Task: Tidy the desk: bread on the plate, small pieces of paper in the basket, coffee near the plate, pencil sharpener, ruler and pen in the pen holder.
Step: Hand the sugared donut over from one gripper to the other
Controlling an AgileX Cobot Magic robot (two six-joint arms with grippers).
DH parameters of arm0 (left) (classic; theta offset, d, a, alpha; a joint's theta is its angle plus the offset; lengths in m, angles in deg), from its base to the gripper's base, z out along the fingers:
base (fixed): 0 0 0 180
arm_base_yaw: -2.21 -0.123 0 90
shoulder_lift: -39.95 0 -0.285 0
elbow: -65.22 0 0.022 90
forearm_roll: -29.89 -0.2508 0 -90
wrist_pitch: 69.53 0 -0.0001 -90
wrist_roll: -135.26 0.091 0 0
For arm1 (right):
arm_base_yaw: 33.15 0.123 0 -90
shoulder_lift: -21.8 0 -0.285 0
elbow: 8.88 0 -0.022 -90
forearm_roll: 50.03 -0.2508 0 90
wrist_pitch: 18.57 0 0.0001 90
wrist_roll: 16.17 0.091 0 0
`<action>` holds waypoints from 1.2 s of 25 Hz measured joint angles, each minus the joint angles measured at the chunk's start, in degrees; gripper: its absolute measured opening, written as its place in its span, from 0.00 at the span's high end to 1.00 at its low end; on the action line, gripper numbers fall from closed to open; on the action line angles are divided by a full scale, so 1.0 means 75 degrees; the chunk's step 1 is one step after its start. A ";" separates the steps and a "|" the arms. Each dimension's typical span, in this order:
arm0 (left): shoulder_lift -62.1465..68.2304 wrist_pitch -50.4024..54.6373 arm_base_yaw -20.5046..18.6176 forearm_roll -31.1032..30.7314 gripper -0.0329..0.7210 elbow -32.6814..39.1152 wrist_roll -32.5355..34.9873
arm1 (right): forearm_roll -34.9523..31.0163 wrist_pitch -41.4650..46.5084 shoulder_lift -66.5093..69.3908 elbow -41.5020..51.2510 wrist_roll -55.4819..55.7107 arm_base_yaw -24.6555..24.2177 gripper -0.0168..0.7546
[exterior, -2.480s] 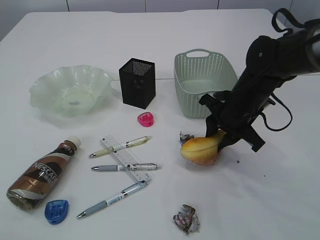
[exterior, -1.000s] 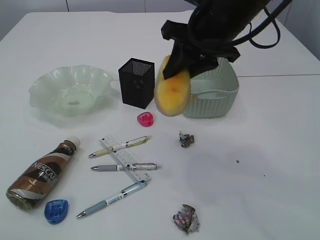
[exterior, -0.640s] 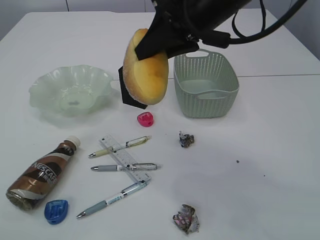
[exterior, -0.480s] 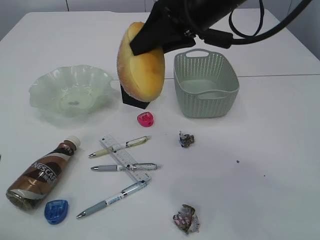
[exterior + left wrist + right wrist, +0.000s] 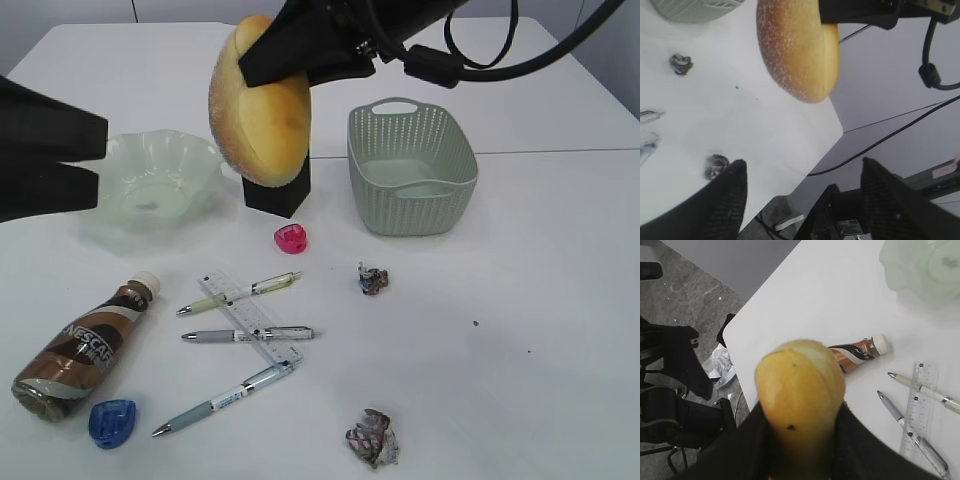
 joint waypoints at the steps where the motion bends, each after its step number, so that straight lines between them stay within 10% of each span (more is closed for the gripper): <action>1: 0.0210 0.0038 0.0000 0.0234 0.24 0.0001 0.0160 | -0.0035 0.0000 0.0000 0.0000 -0.0050 0.0000 0.70; 15: 0.1777 0.0008 0.0085 0.1763 0.21 -0.0014 0.1270 | -0.0690 0.0000 0.0000 0.0000 -0.0622 0.0000 0.70; 30: 0.3010 0.0004 0.1667 0.2025 0.21 -0.1227 0.1690 | -0.0750 0.0000 0.0000 0.0000 -0.0669 0.0000 0.70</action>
